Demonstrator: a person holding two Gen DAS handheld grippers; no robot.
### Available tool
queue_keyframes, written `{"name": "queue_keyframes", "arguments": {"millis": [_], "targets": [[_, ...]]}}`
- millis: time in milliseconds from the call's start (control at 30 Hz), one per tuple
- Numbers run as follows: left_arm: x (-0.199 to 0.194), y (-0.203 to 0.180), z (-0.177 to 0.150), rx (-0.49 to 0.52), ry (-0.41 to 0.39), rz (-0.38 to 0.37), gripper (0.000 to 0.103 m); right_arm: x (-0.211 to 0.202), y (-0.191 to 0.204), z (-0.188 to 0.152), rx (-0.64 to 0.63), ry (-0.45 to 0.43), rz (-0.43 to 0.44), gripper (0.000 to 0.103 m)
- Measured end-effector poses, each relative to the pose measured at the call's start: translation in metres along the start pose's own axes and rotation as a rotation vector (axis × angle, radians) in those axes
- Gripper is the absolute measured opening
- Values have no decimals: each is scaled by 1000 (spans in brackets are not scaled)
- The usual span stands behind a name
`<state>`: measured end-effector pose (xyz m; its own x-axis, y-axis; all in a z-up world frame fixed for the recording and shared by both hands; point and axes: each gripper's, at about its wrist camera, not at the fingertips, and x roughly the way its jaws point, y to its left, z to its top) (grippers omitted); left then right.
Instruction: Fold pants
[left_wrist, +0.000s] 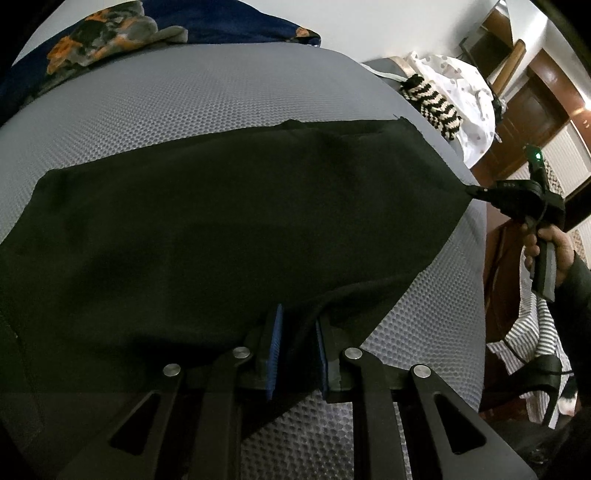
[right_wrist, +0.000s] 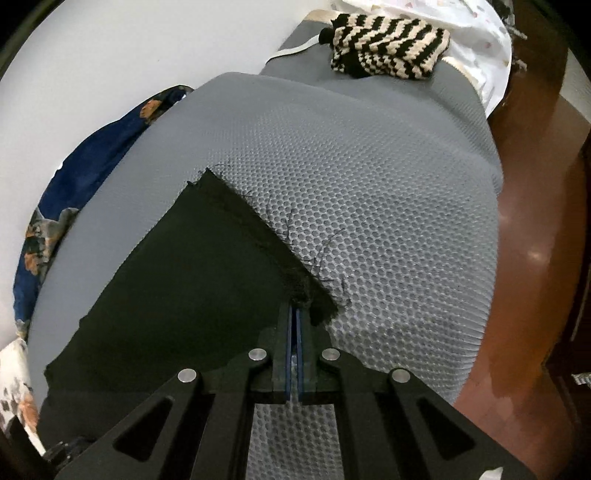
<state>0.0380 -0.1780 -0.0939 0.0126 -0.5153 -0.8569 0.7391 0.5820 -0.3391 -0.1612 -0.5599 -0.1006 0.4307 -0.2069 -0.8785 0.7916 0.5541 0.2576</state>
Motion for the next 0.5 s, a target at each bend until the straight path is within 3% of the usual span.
{"name": "queue_keyframes", "arguments": {"millis": [267,400,500], "targets": [[3,-6,-2,27,8,26,21,2,2,4,-6,-14,-17,0],[1,-9,-4,48,27,8,28,2,6,11,-22,-21,-11,0],[-6,-13,-7,82,51,-22,50,-1,8,16,-30,-39,-16,0]]}}
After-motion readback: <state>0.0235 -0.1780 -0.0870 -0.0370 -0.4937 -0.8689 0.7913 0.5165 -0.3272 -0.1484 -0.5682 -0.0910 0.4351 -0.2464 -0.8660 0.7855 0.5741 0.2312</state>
